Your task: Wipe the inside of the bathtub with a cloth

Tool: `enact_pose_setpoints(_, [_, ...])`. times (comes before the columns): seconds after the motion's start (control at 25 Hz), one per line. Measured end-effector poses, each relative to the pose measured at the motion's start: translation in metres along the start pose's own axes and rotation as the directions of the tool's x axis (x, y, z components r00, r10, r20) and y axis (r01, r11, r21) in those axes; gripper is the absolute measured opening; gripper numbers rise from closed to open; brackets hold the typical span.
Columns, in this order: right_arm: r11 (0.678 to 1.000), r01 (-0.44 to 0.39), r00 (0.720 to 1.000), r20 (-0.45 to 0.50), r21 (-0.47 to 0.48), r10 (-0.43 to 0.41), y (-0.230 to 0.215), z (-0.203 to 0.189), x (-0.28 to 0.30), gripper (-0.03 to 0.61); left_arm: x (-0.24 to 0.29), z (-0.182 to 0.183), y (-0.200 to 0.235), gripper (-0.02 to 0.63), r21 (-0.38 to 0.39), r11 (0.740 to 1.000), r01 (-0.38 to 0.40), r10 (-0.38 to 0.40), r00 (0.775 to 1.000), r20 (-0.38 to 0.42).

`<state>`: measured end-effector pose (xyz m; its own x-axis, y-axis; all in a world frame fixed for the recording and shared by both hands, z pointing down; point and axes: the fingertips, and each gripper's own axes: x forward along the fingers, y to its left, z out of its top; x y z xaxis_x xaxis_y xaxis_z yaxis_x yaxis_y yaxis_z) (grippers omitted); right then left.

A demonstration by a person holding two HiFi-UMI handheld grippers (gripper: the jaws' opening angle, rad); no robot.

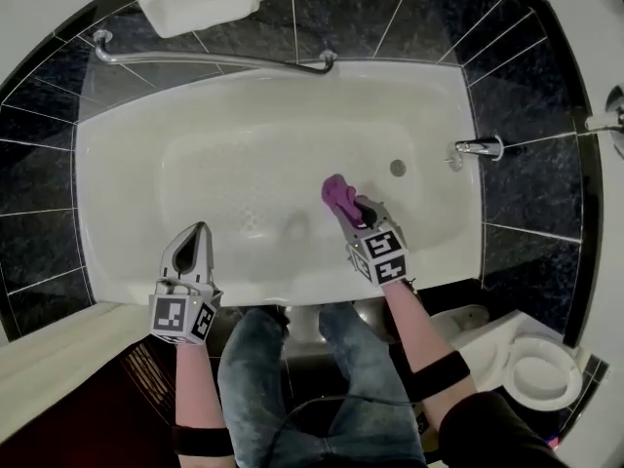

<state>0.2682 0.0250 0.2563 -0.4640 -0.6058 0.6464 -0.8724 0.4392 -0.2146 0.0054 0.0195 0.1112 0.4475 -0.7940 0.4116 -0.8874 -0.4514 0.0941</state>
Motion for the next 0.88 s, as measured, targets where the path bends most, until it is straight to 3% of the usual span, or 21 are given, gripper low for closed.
enact_pose_setpoints(0.32, [1.0, 0.021, 0.994, 0.11, -0.016, -0.019, -0.019, 0.006, 0.031, 0.108, 0.044, -0.042, 0.003, -0.003, 0.026, 0.999, 0.026, -0.027, 0.999, 0.029])
enact_pose_setpoints(0.6, [0.996, 0.019, 0.987, 0.163, -0.091, -0.004, -0.02, -0.024, 0.118, 0.107, 0.122, -0.092, 0.01, -0.003, 0.067, 0.995, 0.076, -0.082, 0.993, 0.085])
enact_pose_setpoints(0.88, [0.987, 0.027, 0.974, 0.226, -0.161, 0.01, -0.023, -0.008, 0.194, 0.106, 0.189, -0.153, 0.034, -0.003, 0.107, 0.991, 0.083, -0.093, 0.992, 0.088])
